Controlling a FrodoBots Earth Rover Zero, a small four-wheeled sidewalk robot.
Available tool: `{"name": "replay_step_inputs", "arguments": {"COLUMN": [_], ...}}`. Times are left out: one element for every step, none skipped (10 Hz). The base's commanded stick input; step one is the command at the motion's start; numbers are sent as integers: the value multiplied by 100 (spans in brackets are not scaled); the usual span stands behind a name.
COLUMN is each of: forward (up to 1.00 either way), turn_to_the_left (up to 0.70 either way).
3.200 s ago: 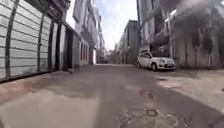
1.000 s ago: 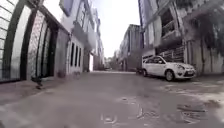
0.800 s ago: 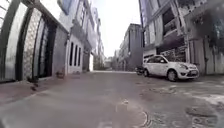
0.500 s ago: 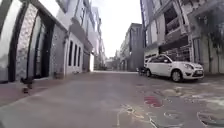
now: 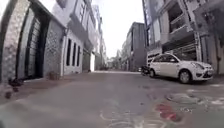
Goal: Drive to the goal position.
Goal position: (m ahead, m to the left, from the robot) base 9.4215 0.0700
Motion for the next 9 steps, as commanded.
{"name": "replay_step_inputs", "arguments": {"forward": [100,100,100,100,100,100,100,100,94], "turn_to_the_left": [6,6,6,6,6,6,6,6,6]}}
